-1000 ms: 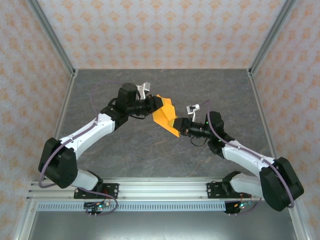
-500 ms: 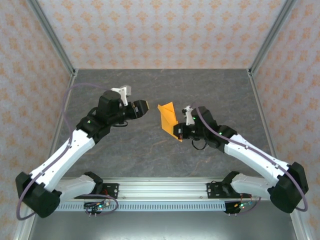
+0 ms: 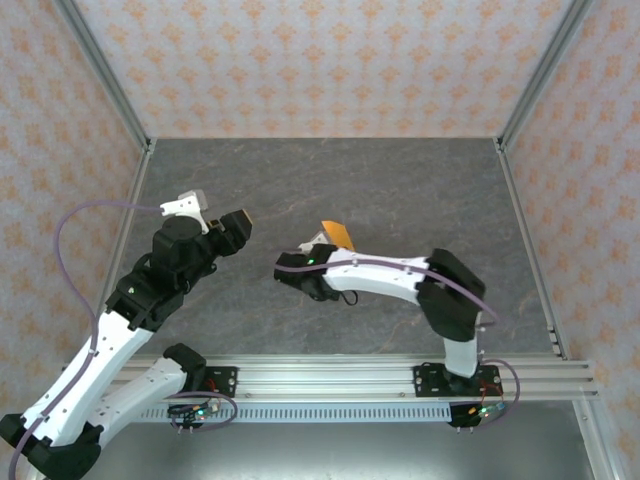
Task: Fold a paper plane with a square sheet of paper (fold left side to right side)
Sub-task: Turn over the paper at the center of the table.
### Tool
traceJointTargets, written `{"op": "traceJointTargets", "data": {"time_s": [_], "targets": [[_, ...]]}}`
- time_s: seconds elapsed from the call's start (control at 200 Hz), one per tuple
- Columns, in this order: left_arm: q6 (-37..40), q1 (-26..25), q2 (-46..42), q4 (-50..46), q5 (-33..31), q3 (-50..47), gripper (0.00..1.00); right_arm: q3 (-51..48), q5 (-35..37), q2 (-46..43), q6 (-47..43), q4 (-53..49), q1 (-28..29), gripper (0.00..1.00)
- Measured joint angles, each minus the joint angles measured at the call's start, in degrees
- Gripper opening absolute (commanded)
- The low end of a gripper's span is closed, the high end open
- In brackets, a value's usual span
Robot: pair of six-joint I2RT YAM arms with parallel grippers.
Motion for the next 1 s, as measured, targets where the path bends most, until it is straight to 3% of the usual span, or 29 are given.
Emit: {"op": "traceJointTargets", "data": {"time_s": [0.35, 0.595, 0.706, 0.831, 1.001], "targets": [[0.00, 0.04, 0.04, -1.42, -1.88, -0.81, 0.75, 3.32, 3.48, 13.66, -3.13, -4.57, 1.60, 0.13], [-0.04, 0.04, 1.79, -1.57, -1.66, -1.42, 0.76, 2.86, -3.91, 13.70, -6.34, -2.71, 3.50, 0.49], [-0.39, 0.04, 4.11, -1.57, -0.66, -1.81, 0.78, 0.20, -8.96, 7.89, -6.80, -0.35, 3.89, 0.64], [-1.70, 0.57, 7.87, 0.15, 2.84, -3.54, 0.80, -3.87, -14.19, -4.39, -7.04, 3.10, 3.89, 0.81], [-5.51, 1.38, 16.13, 8.55, 12.24, -8.09, 0.79, -12.41, -22.32, -22.97, -6.58, 10.60, 1.11, 0.91]]}}
